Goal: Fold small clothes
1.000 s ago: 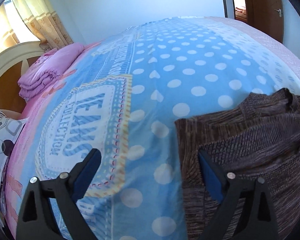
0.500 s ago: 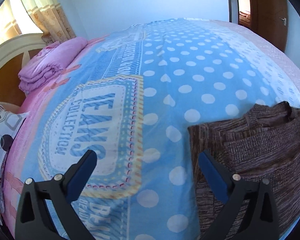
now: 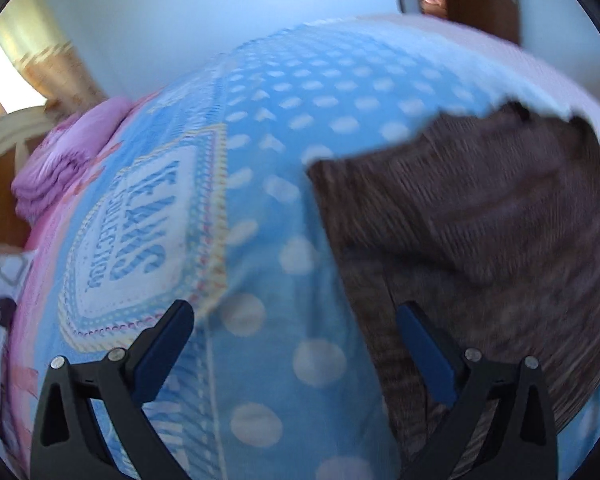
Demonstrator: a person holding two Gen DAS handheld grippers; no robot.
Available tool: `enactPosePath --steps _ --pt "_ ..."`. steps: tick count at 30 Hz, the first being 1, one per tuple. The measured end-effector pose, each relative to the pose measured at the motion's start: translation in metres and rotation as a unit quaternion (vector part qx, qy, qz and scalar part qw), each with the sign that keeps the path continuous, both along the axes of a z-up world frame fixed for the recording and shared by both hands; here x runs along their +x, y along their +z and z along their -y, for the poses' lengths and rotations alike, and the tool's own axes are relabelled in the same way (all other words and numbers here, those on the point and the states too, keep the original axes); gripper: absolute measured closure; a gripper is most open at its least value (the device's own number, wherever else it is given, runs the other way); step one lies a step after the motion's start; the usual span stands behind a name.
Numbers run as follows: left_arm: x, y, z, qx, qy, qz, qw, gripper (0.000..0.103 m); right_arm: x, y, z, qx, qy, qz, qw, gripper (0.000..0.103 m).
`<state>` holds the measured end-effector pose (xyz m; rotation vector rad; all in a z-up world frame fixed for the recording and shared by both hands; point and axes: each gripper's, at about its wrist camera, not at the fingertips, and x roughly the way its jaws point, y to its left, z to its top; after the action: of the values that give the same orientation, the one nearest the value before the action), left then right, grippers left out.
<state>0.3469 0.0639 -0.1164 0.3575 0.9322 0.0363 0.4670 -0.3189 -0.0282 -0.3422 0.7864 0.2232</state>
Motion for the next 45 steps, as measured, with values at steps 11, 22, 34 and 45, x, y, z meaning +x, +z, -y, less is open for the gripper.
enactPosePath --steps 11,22,34,45 --pt "0.066 0.034 0.018 0.02 0.094 0.06 0.9935 0.0 0.032 0.005 -0.045 -0.047 -0.036 0.02 0.998 0.014" --pt "0.046 -0.004 -0.048 -0.048 0.194 0.028 0.9795 0.0 0.019 -0.015 0.029 0.043 -0.033 -0.016 0.998 0.014" --pt "0.044 -0.004 -0.001 -0.039 0.131 0.059 0.9889 0.0 0.017 -0.018 -0.049 0.16 0.105 -0.086 0.978 0.049" --pt "0.029 -0.01 -0.019 -0.118 0.151 0.073 0.9788 0.0 0.037 -0.041 -0.085 0.122 0.078 -0.092 0.985 0.101"
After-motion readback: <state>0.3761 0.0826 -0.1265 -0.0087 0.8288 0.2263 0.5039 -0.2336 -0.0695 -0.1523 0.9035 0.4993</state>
